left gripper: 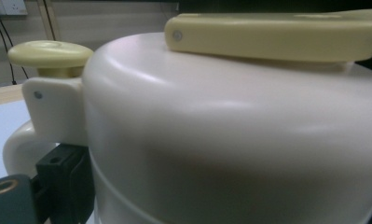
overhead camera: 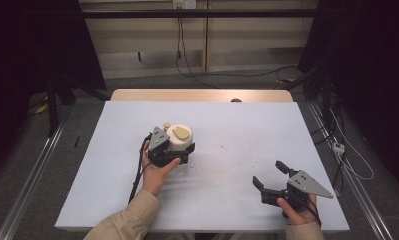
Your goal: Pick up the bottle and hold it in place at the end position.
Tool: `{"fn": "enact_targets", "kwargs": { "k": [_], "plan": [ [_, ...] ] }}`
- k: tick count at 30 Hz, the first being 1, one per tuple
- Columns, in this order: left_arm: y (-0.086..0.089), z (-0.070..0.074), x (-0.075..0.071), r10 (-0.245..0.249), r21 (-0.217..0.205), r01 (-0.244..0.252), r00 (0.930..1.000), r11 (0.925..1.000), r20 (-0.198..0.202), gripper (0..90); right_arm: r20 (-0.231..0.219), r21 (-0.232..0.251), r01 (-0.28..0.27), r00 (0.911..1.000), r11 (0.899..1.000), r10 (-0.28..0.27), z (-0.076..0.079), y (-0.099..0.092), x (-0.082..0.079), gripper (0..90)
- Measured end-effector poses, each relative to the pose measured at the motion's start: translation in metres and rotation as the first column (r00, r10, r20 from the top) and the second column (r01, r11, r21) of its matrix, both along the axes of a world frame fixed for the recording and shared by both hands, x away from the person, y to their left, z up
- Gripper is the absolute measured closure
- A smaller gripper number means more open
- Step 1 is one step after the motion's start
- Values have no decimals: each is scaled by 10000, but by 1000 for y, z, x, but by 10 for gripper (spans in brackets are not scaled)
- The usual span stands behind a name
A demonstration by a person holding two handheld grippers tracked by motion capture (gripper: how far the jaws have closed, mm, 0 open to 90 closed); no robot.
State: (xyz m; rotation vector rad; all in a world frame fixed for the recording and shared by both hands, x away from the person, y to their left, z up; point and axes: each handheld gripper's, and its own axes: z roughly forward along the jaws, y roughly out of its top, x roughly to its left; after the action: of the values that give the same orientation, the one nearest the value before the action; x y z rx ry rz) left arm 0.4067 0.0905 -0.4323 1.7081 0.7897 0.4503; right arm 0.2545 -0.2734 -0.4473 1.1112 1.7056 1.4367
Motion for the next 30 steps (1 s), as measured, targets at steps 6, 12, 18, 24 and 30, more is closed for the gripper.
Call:
{"fn": "enact_targets", "kwargs": {
  "k": [6, 12, 18, 24, 30],
  "plan": [
    [-3, 0, 3, -115, 97, 116, 9999, 9999, -36, 63, 10, 3, -12, 10000, 10000, 12, 0, 0, 0, 46],
    [-6, 2, 5, -119, 7, 119, 9999, 9999, -20, 63, 21, 18, -8, 10000, 10000, 8, 0, 0, 0, 46],
    [-7, 2, 7, -97, -49, 97, 9999, 9999, -79, 63, 24, 5, -17, 10000, 10000, 17, 0, -1, 0, 46],
    [-8, 3, 10, -87, -113, 86, 9999, 9999, -99, 63, -4, 7, -17, 10000, 10000, 17, 0, 0, 0, 48],
    [-9, 1, 12, -2, -135, 0, 9999, 9999, -168, 63, -17, 16, 1, 10000, 10000, -1, 0, -1, 0, 47]
  ]
}}
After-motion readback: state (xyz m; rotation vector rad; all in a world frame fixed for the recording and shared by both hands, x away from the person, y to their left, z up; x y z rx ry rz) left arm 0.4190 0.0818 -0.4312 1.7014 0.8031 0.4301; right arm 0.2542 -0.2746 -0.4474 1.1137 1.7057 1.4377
